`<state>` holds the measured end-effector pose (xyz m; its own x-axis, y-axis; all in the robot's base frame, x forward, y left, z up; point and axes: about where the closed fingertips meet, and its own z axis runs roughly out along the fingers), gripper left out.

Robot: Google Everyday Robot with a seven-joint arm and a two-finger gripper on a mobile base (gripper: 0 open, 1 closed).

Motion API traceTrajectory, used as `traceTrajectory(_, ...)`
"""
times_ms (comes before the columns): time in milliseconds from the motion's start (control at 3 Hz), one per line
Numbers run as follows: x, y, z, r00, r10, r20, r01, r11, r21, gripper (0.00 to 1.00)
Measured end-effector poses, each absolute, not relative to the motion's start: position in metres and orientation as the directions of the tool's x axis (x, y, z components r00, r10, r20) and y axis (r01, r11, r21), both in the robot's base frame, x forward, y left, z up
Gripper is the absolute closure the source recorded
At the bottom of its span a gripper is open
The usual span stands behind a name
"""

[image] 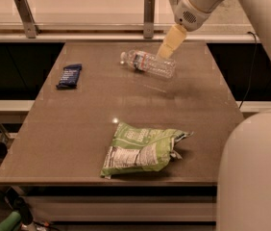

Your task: Place water bottle upright

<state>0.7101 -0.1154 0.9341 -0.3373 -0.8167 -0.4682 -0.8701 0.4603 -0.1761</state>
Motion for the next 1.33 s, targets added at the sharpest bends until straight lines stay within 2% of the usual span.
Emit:
traceTrajectory(667, 0.720, -0.099, 0.915, -0.371, -0.836, -0.405, -0.873, 0.462, -0.153, 0.00)
traceTrajectory(1333, 0.725, -0.071, 0.905, -0.370, -0.885, -0.284, -0.891, 0.424, -0.161, 0.00)
